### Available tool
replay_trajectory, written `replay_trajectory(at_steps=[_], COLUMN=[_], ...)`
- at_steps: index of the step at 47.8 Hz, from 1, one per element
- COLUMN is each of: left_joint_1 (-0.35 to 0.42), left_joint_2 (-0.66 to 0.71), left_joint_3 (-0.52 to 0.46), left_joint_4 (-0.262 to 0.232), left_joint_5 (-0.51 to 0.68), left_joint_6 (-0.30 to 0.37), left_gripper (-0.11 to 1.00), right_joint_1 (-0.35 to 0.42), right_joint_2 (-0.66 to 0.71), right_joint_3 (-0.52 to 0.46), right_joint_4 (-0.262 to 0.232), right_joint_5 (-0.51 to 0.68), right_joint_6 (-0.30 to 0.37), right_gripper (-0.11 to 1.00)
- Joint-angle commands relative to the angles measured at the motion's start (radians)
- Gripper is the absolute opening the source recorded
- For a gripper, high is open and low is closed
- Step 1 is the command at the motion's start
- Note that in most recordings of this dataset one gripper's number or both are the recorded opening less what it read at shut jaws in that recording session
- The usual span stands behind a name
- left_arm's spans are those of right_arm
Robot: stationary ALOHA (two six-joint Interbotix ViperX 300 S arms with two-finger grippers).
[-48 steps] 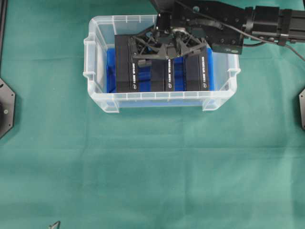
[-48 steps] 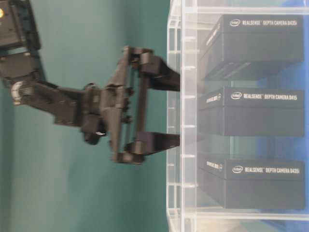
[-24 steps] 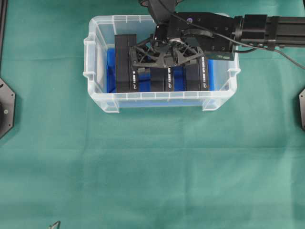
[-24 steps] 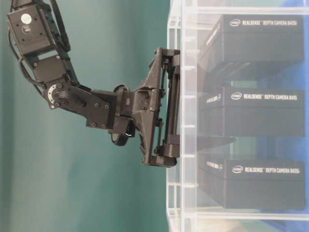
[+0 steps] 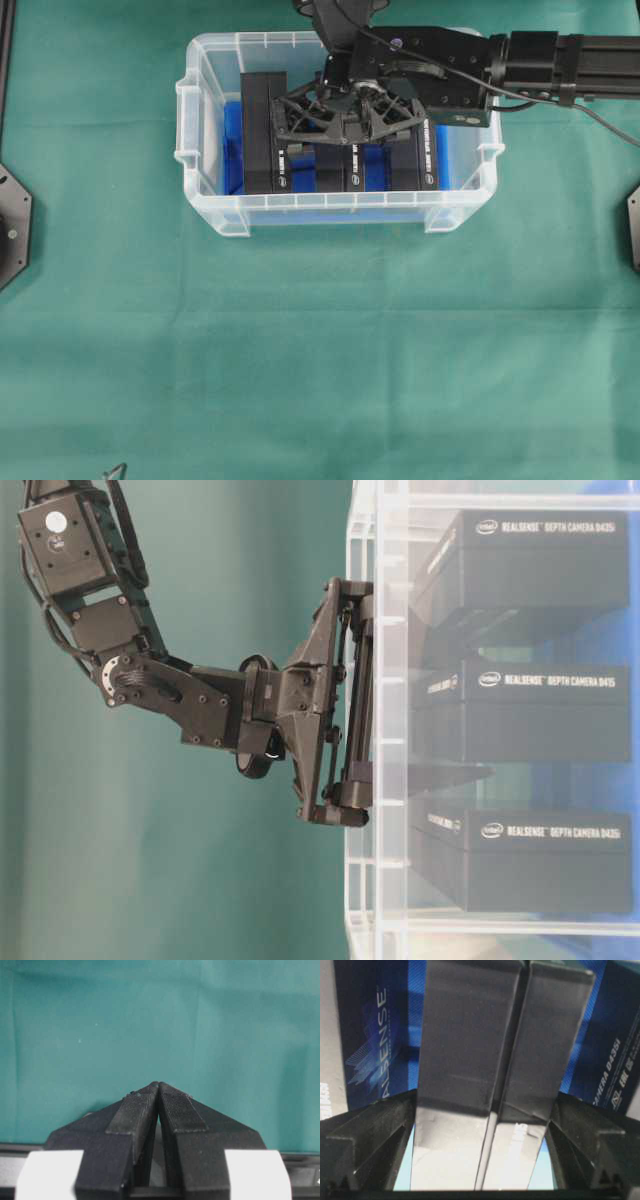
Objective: Take the box out of the case with the right arm.
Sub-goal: 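Lower the right gripper around the middle box and close on it, then lift the middle box up out of the bin with the right gripper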
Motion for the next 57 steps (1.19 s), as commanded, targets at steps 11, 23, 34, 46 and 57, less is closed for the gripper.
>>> replay_trajectory(at_steps=[11,23,34,46,57], left_joint_1=[-0.003,-0.003,-0.003,-0.003,-0.003], left_joint_2=[0.003,0.005,0.003,0.003,0.003], left_joint_3=[-0.028,-0.028,-0.028,-0.028,-0.029], left_joint_4=[0.003,0.003,0.003,0.003,0.003], left_joint_5=[-0.005,-0.005,-0.003,-0.003,-0.003], left_joint_6=[-0.006,-0.005,-0.006,-0.002,-0.002], left_gripper=[0.0,0.0,0.0,0.0,0.0], right_joint_1=[0.002,0.003,0.002,0.003,0.018], right_joint_2=[-0.017,-0.017,-0.026,-0.067,-0.097], right_joint_3=[-0.017,-0.023,-0.061,-0.152,-0.285], right_joint_4=[0.008,0.003,-0.017,-0.061,-0.126], right_joint_5=[0.002,0.011,0.064,0.204,0.333], right_joint_6=[0.009,0.009,0.011,0.014,0.014], right_gripper=[0.69,0.69,0.69,0.69,0.69])
